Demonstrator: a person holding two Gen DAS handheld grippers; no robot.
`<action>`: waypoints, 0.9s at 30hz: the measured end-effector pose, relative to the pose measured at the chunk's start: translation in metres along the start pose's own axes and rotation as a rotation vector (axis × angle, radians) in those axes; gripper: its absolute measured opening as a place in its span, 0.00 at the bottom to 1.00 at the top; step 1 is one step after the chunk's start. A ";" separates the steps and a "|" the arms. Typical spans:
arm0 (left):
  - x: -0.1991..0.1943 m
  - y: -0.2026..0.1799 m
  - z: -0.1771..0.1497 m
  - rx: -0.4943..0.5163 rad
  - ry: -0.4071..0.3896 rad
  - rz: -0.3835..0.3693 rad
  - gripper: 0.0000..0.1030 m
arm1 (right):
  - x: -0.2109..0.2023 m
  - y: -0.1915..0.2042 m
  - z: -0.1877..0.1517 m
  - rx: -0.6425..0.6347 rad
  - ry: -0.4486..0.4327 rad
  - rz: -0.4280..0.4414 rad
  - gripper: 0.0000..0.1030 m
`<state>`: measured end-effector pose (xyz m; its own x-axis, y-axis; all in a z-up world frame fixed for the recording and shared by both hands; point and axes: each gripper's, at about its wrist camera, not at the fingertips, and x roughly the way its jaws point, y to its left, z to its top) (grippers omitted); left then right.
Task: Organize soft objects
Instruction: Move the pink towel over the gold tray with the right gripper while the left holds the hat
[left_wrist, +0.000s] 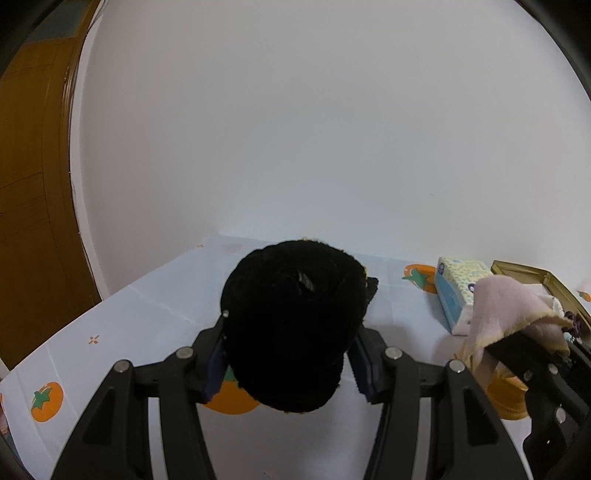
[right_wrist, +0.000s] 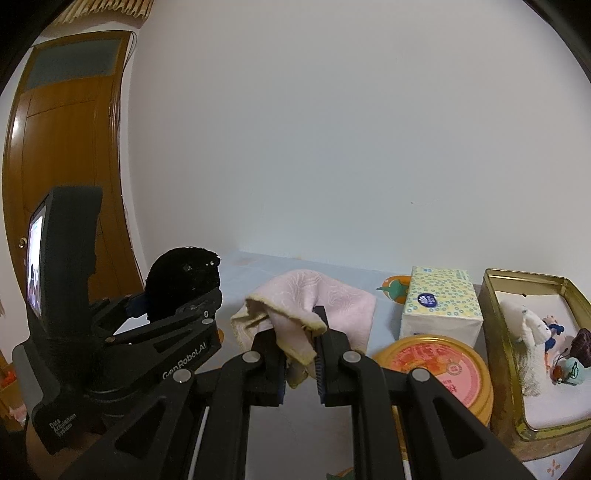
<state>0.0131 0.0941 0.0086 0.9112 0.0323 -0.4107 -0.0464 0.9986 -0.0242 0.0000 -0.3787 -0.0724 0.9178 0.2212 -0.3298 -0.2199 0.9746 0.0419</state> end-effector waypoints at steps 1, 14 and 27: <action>0.000 0.000 0.000 0.004 0.000 -0.004 0.54 | 0.000 0.001 0.000 0.000 0.000 0.001 0.14; -0.014 -0.024 -0.008 0.024 0.002 -0.040 0.54 | -0.010 0.002 0.005 0.007 0.003 -0.018 0.14; -0.031 -0.048 -0.014 0.050 0.001 -0.064 0.54 | -0.015 0.016 0.008 0.003 0.002 -0.068 0.14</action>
<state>-0.0182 0.0447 0.0096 0.9113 -0.0313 -0.4105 0.0321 0.9995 -0.0050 -0.0147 -0.3665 -0.0588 0.9297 0.1544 -0.3343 -0.1562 0.9875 0.0217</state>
